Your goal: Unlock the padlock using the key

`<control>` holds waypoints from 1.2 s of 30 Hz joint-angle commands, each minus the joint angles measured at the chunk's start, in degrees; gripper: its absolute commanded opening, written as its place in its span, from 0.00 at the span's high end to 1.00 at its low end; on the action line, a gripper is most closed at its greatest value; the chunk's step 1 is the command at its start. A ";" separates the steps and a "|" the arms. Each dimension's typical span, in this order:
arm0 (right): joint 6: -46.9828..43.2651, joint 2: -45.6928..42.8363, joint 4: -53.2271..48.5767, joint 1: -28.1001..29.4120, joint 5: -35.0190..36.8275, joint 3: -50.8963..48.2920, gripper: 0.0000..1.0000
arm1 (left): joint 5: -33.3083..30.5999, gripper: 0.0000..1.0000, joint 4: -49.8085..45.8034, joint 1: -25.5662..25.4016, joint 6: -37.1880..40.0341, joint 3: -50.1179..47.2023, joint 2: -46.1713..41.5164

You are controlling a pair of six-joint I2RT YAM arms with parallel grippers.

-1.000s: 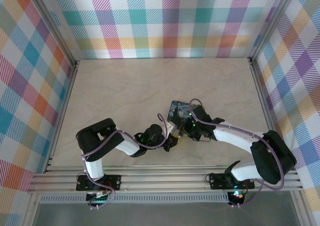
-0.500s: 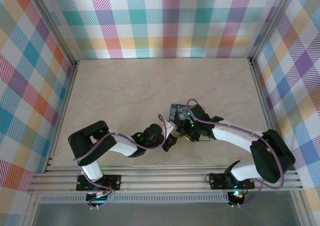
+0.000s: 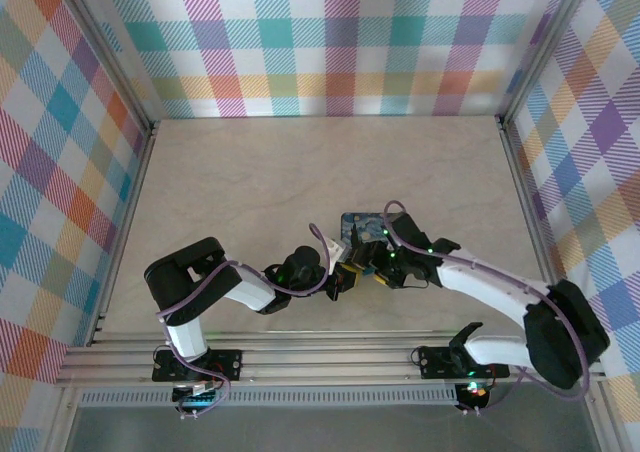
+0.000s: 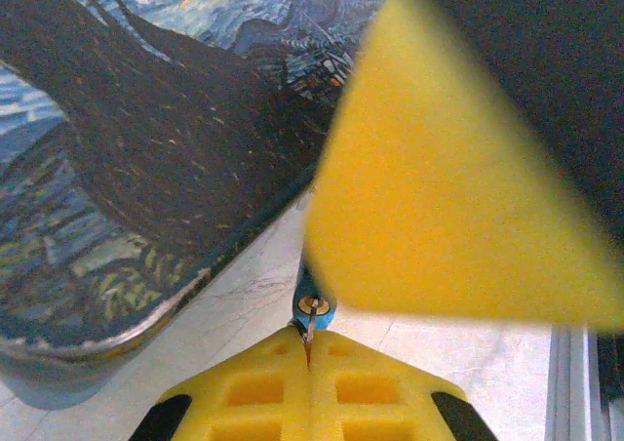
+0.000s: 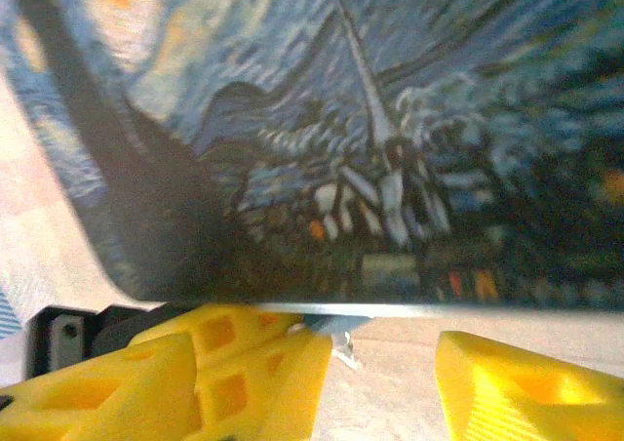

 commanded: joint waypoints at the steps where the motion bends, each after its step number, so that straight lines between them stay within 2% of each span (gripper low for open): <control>1: -0.44 -3.90 -5.42 -0.18 3.08 -0.52 0.34 | -0.59 1.00 2.48 0.49 -0.81 -0.53 -0.32; 7: 1.08 -3.59 -2.74 -0.28 0.97 -2.77 0.33 | 0.98 1.00 5.06 0.80 -4.83 -0.72 1.08; 17: 3.93 1.15 6.20 -0.01 -0.88 -5.77 0.35 | 3.12 1.00 15.91 0.91 -18.50 -2.53 4.85; 25: 6.27 6.21 12.03 -0.01 -0.43 -5.36 0.36 | 2.35 1.00 19.15 0.91 -20.10 -3.67 6.94; 30: 7.42 8.55 13.99 -0.06 0.07 -5.34 0.42 | 1.37 1.00 19.79 0.91 -20.02 -4.50 6.79; 34: 7.55 8.57 13.69 -0.15 1.30 -5.14 0.51 | 0.79 1.00 19.78 0.90 -19.59 -4.97 6.68; 36: 7.07 8.81 13.18 -0.09 1.72 -4.55 0.51 | 0.80 1.00 19.93 0.90 -19.63 -4.90 6.85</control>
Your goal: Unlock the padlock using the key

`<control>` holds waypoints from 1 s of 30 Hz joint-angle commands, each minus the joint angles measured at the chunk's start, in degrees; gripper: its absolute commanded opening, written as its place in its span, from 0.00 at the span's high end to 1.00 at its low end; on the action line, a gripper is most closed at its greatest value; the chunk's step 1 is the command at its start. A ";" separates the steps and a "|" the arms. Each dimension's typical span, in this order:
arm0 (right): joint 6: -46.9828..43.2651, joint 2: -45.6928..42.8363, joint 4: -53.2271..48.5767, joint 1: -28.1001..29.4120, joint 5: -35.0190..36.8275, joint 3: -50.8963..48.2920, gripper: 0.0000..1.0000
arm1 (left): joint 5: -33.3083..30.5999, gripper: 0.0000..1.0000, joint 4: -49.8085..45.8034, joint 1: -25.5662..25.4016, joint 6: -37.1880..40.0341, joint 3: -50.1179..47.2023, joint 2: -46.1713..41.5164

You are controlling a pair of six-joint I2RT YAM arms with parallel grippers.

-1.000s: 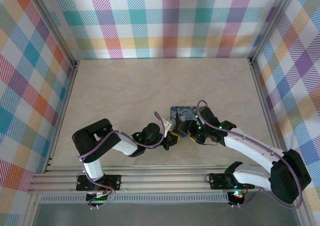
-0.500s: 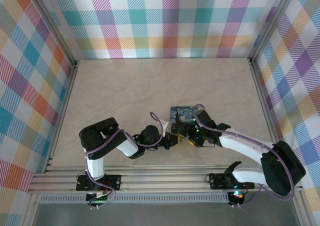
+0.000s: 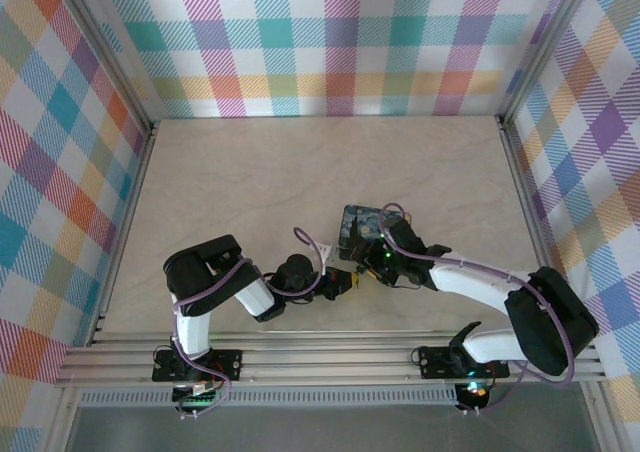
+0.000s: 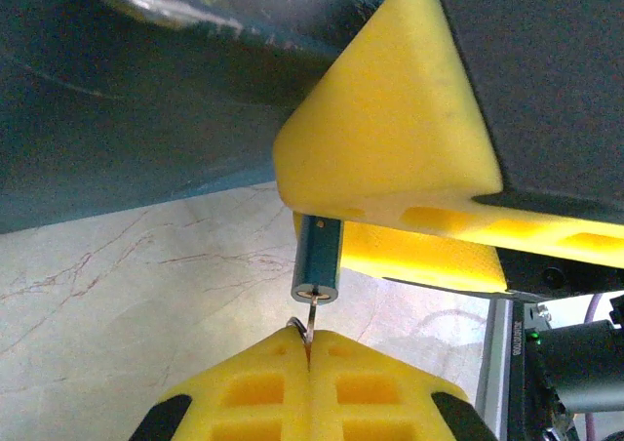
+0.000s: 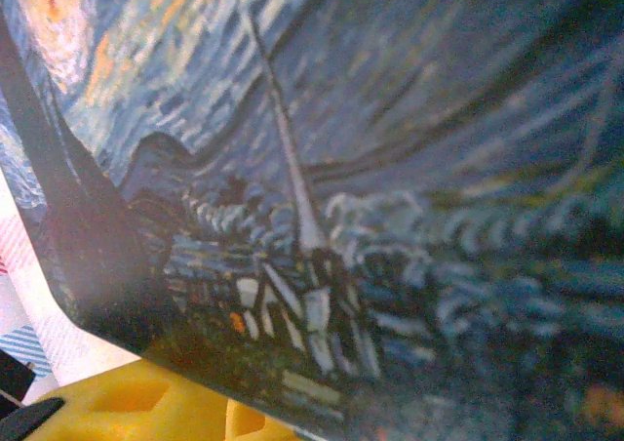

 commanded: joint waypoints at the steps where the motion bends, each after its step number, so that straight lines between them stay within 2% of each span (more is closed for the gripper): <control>1: 2.90 2.18 -3.35 -0.10 -0.37 0.27 0.51 | 0.32 1.00 3.62 0.38 0.03 -0.21 0.25; 5: 1.79 3.09 -3.79 -0.09 -0.67 0.81 0.43 | 0.92 1.00 3.98 0.77 -0.86 0.40 0.30; 10: 0.55 2.90 -4.39 -0.13 -0.07 0.25 0.43 | 2.57 1.00 4.84 3.09 -3.24 0.50 -0.23; 16: -0.56 2.45 -5.03 -0.01 1.60 0.43 0.57 | 5.06 1.00 6.22 4.42 -5.26 1.02 -0.41; 25: -0.03 2.91 -3.56 0.00 1.04 0.78 0.63 | 6.31 1.00 6.89 4.12 -4.41 0.72 0.29; 30: -0.27 2.47 -4.57 0.00 0.73 1.46 0.75 | 6.92 1.00 6.74 3.24 -3.70 1.80 1.54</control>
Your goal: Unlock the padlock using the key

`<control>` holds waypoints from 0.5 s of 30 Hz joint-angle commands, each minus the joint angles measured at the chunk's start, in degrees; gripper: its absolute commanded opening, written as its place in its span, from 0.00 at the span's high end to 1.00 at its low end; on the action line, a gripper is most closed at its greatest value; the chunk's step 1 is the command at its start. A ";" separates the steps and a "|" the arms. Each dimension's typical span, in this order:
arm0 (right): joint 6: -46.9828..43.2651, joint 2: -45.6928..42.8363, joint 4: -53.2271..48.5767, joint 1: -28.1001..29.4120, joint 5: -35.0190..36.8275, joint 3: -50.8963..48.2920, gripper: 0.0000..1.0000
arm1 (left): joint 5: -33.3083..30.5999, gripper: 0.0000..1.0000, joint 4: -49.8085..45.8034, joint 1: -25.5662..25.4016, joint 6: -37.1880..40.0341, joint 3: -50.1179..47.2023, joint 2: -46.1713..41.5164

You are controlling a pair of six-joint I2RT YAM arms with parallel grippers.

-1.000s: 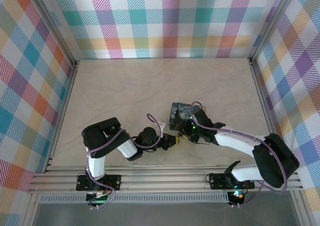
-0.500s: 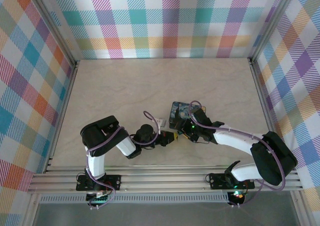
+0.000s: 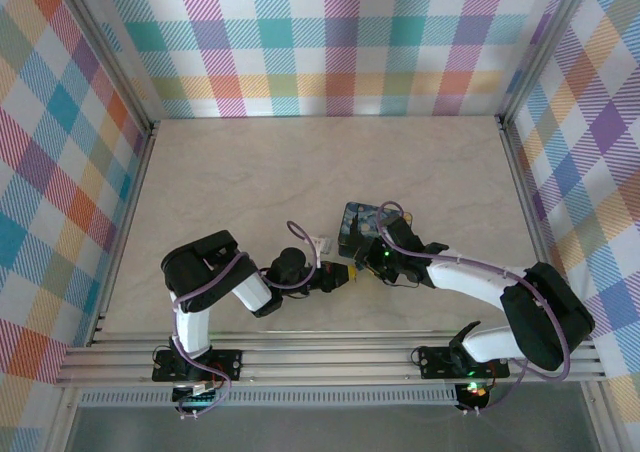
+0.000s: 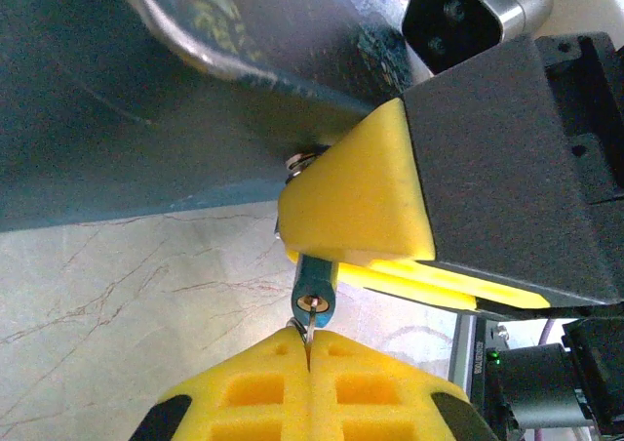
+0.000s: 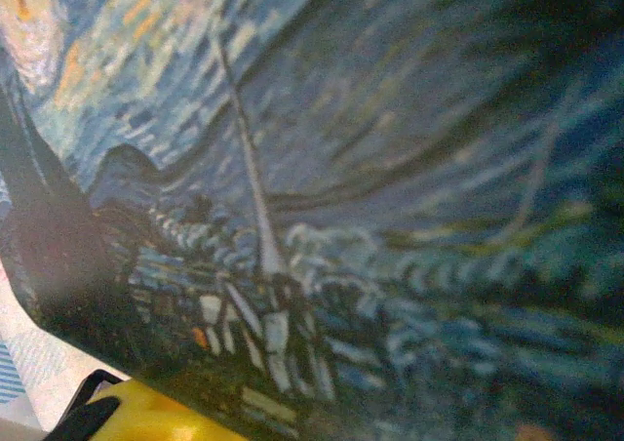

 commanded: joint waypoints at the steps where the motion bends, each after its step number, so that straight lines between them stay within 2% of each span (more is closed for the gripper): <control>1: 1.13 0.86 -4.12 -0.01 -1.74 0.59 0.80 | 1.81 1.00 4.47 -0.72 0.74 1.91 1.18; 3: 0.64 0.77 -5.33 0.04 -2.25 1.27 0.93 | 1.63 1.00 4.30 -0.82 1.73 2.47 1.38; 5: -0.19 0.85 -6.51 0.00 -3.00 2.09 1.00 | 1.22 1.00 2.99 -1.21 4.20 2.95 0.93; 10: -3.09 2.45 -11.74 -0.08 -6.86 6.08 1.00 | -0.23 1.00 -5.91 -3.41 16.62 5.18 -2.20; 15: -6.93 5.70 -15.96 -1.08 -12.50 10.23 1.00 | -7.79 1.00 -24.84 -9.61 36.95 10.19 -7.09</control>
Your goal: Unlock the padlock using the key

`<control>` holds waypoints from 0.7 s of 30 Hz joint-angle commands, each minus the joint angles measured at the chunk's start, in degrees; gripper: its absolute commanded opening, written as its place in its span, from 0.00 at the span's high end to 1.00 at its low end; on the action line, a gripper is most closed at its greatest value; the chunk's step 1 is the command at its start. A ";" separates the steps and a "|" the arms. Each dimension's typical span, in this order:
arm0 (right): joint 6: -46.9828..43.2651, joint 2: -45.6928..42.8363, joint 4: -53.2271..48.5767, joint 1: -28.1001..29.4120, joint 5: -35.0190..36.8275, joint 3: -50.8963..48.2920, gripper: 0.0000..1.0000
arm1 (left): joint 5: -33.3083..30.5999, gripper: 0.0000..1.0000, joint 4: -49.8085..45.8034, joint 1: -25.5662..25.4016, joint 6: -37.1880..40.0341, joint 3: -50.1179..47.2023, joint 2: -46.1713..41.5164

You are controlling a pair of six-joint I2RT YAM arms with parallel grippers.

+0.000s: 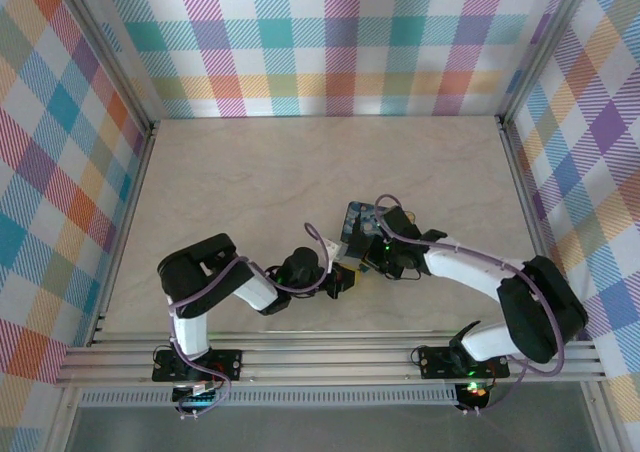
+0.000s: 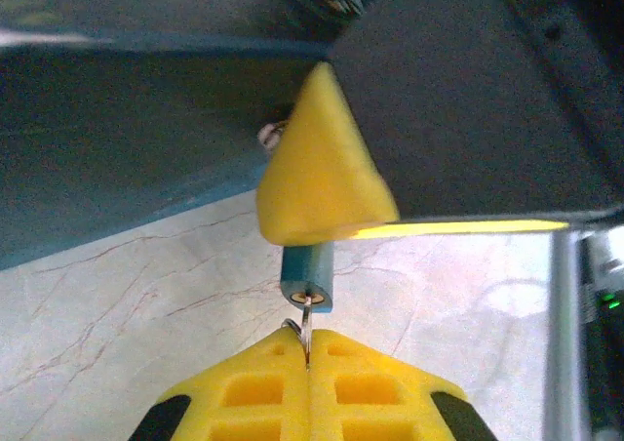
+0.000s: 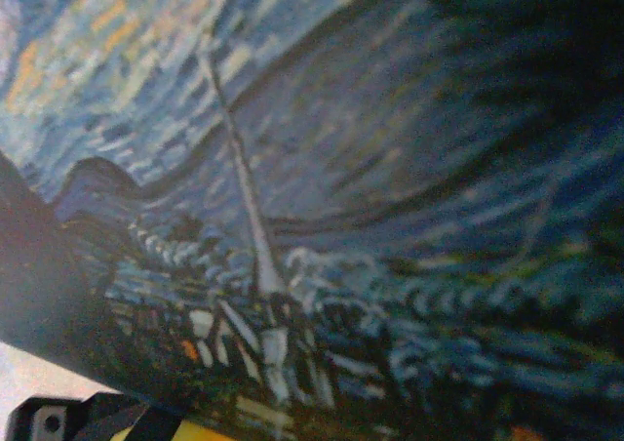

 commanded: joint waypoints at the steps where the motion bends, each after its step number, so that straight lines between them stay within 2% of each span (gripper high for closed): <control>1: -2.33 3.14 -3.59 0.46 -11.74 3.50 1.00 | -4.16 1.00 -13.29 -6.32 19.80 6.35 -4.06; 6: -5.19 6.09 -5.84 0.09 -15.54 6.74 1.00 | -15.60 1.00 -22.65 -10.64 32.19 8.78 -6.04; 8: -5.66 6.75 -6.43 0.08 -16.41 7.44 1.00 | -20.22 1.00 -23.93 -12.23 35.79 8.81 -6.63; 10: -5.82 6.75 -6.80 0.09 -16.36 7.72 0.98 | -21.60 1.00 -23.67 -12.42 36.33 8.30 -7.12; 14: -5.15 5.00 -7.48 0.10 -14.55 7.46 0.48 | -15.27 1.00 -21.10 -9.31 28.08 6.52 -8.26; 15: -4.78 4.25 -7.56 0.09 -13.89 7.18 0.42 | -14.43 1.00 -19.67 -8.92 25.85 5.72 -8.63; 17: -4.18 2.99 -7.47 0.14 -12.82 6.34 0.37 | -13.89 1.00 -17.56 -8.64 22.51 4.56 -8.97; 21: -2.04 0.61 -4.95 0.20 -11.36 2.65 0.34 | -12.27 1.00 -14.30 -7.65 14.17 3.77 -8.58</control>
